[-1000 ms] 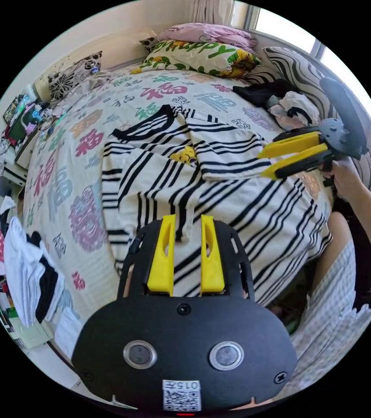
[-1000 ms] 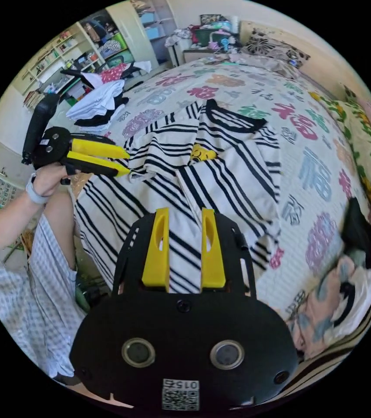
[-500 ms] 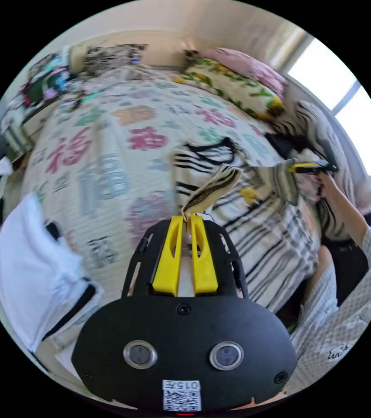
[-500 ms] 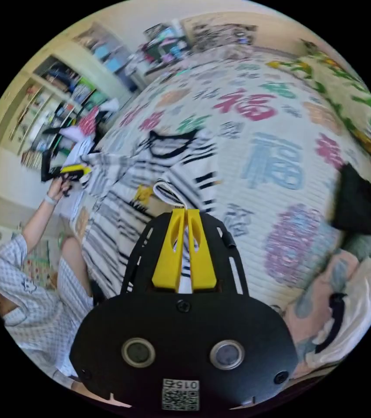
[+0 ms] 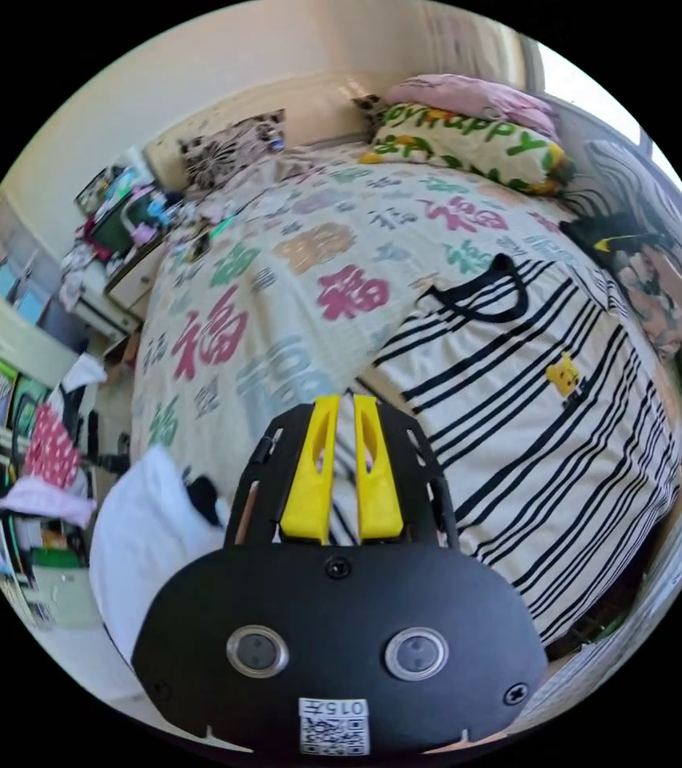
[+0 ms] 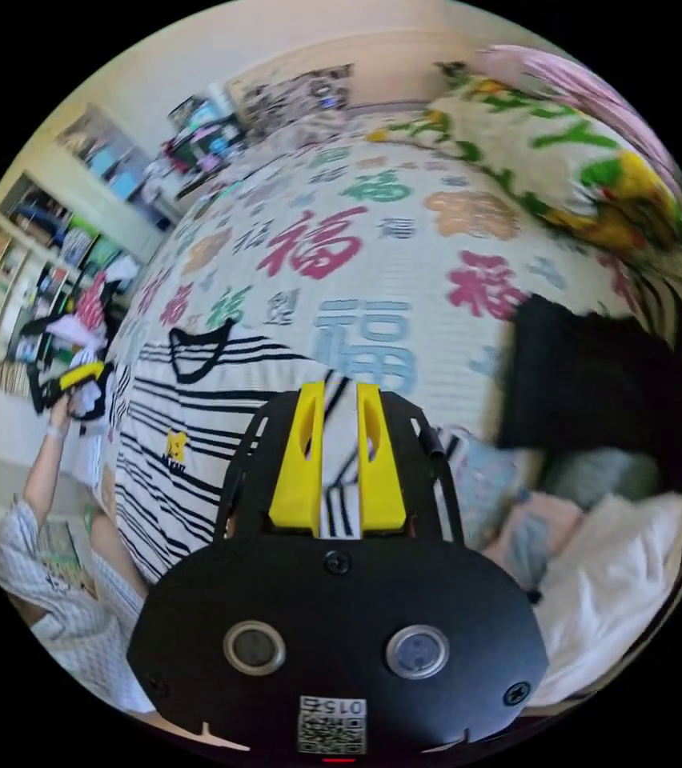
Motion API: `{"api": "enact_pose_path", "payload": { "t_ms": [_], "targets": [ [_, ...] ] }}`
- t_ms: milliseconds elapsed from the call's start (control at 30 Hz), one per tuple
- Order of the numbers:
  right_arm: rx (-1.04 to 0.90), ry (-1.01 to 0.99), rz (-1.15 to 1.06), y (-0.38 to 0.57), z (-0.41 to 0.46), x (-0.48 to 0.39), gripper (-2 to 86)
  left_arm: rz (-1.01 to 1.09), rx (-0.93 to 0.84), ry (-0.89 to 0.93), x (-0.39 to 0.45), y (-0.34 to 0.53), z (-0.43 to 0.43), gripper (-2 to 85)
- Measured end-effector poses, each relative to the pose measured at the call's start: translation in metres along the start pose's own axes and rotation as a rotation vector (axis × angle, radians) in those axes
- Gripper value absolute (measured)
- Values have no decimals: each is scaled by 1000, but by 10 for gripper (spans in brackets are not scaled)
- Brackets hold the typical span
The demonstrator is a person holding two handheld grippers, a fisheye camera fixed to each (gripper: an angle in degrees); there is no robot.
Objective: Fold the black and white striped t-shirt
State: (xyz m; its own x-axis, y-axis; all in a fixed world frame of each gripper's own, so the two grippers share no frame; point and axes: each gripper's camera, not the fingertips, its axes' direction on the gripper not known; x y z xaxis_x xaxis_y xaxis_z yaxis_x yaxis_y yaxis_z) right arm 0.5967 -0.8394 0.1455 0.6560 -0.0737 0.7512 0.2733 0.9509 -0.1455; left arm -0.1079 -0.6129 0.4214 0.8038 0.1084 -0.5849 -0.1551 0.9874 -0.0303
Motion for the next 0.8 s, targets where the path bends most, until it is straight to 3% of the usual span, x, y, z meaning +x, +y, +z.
{"api": "enact_pose_path", "payload": {
  "t_ms": [133,233,333,467,633,800],
  "targets": [
    [-141,24,-175,-43,58,-56,99,33,-21,152,10,-47,44,14],
    [-252,45,-158,-55,93,-66,101,11,-159,179,10,-66,85,17],
    [-272,116,-250,-51,96,-78,33,40,-253,254,12,-71,107,7],
    [-275,116,-269,-55,87,-82,0,-4,-162,189,1,-76,99,0],
    [-187,150,-152,-28,89,-83,38,-23,-166,91,11,-57,110,0],
    [-41,44,-119,49,21,-73,50,-46,71,-210,23,9,24,-2]
  ]
}}
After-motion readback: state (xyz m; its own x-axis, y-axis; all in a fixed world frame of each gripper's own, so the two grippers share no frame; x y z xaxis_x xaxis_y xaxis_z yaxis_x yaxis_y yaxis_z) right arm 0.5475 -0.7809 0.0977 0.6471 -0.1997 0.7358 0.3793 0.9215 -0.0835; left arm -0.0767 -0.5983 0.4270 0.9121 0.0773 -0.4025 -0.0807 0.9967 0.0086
